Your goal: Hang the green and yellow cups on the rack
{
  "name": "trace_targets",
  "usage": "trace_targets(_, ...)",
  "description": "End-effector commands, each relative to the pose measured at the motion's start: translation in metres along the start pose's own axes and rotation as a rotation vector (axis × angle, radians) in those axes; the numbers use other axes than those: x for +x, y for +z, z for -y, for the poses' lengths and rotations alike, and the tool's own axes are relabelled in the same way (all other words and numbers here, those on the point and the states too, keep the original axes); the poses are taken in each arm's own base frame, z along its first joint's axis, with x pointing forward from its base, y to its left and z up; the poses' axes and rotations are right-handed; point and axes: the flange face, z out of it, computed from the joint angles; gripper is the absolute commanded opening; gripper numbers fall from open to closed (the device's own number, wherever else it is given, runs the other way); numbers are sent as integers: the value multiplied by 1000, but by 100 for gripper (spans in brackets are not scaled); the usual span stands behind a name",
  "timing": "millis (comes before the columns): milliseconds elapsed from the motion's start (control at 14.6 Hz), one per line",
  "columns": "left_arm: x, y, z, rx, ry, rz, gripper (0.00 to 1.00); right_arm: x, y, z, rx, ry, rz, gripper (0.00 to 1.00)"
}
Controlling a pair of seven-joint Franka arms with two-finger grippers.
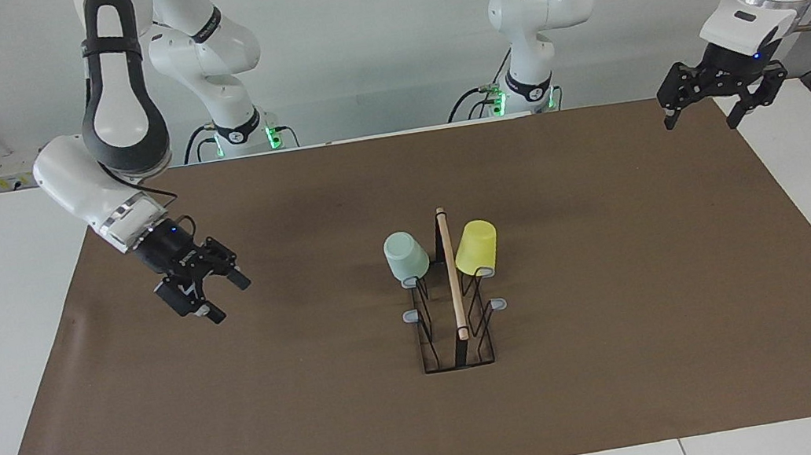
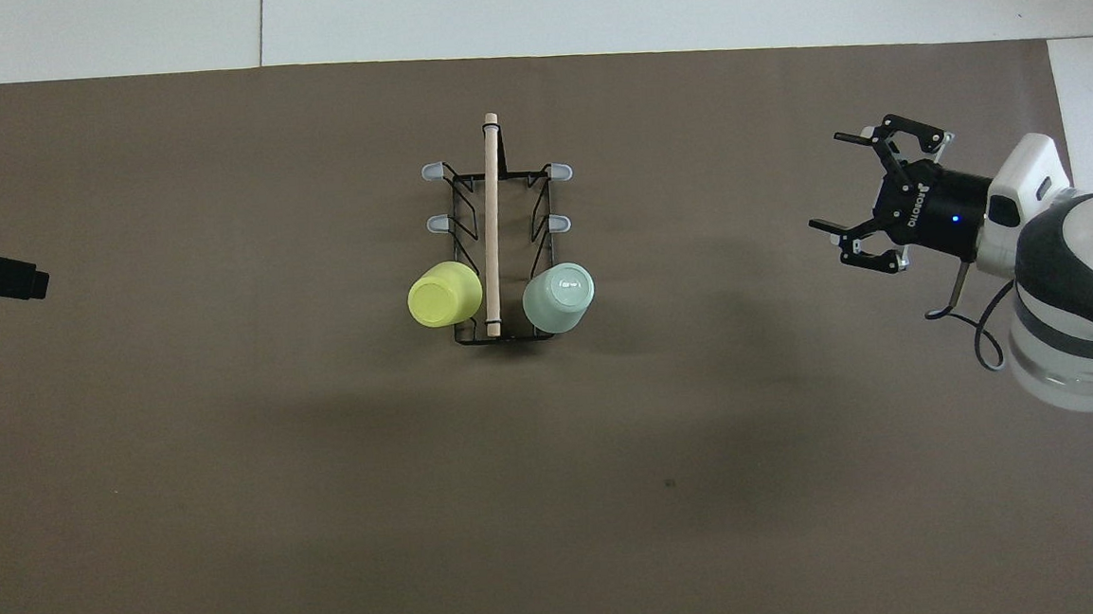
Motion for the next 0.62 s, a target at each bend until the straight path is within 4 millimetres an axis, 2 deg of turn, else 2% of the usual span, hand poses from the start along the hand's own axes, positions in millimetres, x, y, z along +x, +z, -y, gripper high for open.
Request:
trace_targets(0,-14,-4,-2,-24,-12,15,100,-17,-26,-13,67,-98,147,100)
trace_targets(137,-15,-5,1,-24,-20,15,100,-13,-37,-17,121,-150,244,100)
trace_targets(274,-18,-8,-6,-22,-30,27,100,-17,-45,-19,163,-143,350,100)
trace_targets(547,-22,-14,-15,-15,-16,21,100,8,-53,-26,183,-120,560,100)
